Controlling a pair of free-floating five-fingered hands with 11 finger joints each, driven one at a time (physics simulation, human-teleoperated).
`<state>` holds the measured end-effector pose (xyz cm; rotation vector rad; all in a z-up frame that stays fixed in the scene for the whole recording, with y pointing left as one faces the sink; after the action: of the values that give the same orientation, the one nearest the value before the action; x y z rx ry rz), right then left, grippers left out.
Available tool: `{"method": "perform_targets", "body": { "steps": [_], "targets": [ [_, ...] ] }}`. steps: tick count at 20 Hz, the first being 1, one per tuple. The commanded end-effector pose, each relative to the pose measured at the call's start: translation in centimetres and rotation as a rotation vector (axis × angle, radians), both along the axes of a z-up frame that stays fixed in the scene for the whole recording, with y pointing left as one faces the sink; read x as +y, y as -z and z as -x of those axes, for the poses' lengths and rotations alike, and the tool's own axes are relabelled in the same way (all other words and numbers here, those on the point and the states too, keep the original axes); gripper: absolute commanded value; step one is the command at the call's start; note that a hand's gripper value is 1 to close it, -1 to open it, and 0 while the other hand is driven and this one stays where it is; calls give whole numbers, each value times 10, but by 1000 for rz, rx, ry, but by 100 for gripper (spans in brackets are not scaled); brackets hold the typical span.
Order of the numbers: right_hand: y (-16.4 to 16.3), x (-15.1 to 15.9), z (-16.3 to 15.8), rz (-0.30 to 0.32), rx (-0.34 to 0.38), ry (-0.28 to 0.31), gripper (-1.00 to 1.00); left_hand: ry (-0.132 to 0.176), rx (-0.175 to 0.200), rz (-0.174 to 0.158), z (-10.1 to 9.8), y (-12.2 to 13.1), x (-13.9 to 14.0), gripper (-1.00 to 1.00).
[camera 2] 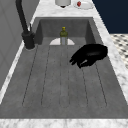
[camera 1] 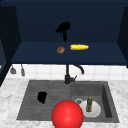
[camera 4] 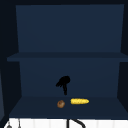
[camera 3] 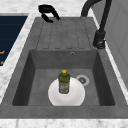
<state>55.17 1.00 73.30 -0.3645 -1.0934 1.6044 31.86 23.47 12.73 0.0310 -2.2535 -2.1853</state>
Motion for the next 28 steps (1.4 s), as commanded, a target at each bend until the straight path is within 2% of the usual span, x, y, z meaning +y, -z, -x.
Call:
{"method": "perform_targets", "body": {
  "steps": [1, 2, 5, 6, 8, 13, 17, 20, 24, 26, 28],
  "targets": [
    [-5, -1, 3, 0, -55, 35, -100, 0, 0, 0, 0, 0, 0, 0],
    [-2, 4, 5, -6, 4, 0, -100, 0, 0, 0, 0, 0, 0, 0],
    [-5, 6, 6, -22, -3, -13, -100, 0, 0, 0, 0, 0, 0, 0],
    [-4, 13, 21, -22, -5, -6, -100, 0, 0, 0, 0, 0, 0, 0],
    [-5, 12, 43, -16, -64, 2, -100, 0, 0, 0, 0, 0, 0, 0],
    [-7, 14, 78, -4, -114, 31, -100, 0, 0, 0, 0, 0, 0, 0],
    [1, 17, 110, 22, -118, 46, -100, 0, 0, 0, 0, 0, 0, 0],
    [5, 16, 134, 13, -113, 37, -100, 0, 0, 0, 0, 0, 0, 0],
    [3, 0, 160, -7, -66, 27, -100, 0, 0, 0, 0, 0, 0, 0],
    [3, -9, 161, -15, -64, 10, -100, 0, 0, 0, 0, 0, 0, 0],
    [5, -17, 158, -25, -60, -32, -100, 0, 0, 0, 0, 0, 0, 0]
  ]
}}
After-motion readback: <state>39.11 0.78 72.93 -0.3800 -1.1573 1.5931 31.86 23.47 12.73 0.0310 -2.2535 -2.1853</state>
